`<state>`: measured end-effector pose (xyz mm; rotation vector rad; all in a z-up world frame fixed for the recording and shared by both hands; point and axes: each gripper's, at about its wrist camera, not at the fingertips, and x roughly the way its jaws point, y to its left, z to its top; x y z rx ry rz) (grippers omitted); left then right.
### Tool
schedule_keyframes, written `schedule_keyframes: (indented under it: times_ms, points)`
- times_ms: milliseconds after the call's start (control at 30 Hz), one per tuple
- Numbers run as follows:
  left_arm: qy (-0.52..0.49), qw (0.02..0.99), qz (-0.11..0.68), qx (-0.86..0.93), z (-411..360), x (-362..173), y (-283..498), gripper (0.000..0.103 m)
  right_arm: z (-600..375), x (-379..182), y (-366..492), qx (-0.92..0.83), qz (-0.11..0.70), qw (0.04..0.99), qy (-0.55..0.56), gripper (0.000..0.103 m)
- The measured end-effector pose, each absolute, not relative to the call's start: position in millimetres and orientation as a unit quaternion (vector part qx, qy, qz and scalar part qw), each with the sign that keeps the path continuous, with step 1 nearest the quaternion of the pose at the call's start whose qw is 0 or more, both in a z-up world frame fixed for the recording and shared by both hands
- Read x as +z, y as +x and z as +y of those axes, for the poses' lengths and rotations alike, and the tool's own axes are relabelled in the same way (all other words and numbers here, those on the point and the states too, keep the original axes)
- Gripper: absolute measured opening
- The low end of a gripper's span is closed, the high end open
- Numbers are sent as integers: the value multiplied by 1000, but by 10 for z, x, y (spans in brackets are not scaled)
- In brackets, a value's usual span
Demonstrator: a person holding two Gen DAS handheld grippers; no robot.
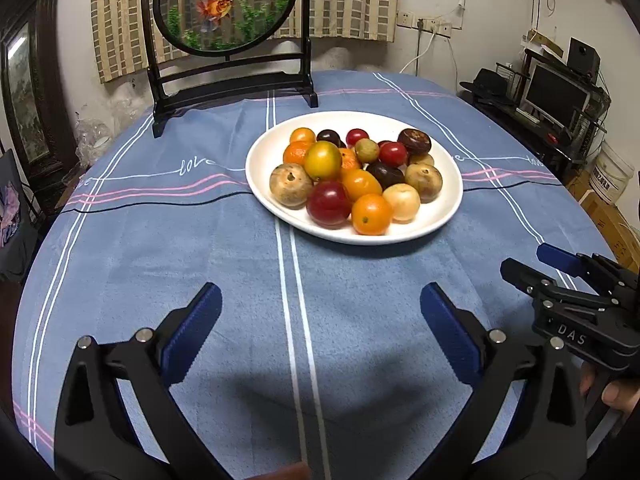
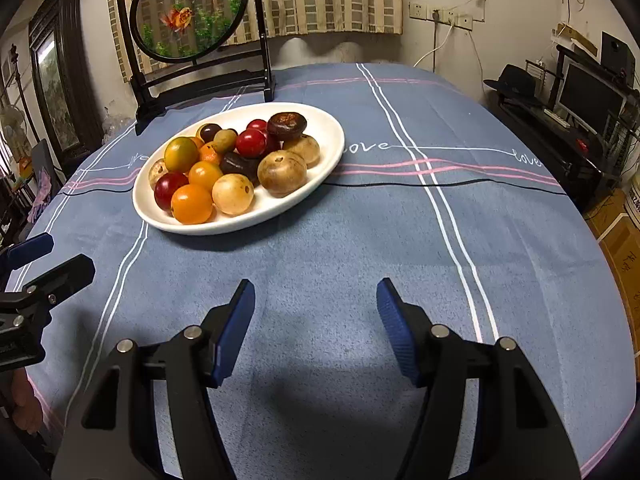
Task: Organize fruits
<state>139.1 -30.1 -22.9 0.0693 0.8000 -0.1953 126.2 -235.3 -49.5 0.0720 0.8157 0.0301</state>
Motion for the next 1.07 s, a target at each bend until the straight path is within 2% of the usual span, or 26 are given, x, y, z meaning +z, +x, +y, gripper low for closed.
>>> schedule_keyframes:
  times_ms: [433, 1067]
  points:
    - [52, 937, 340, -64, -293, -199, 1269, 101, -2376, -525, 1259, 11, 401, 915, 29, 64]
    - [41, 930, 356, -76, -300, -230, 1285, 101, -2412, -562, 1258, 9, 408, 912, 27, 64]
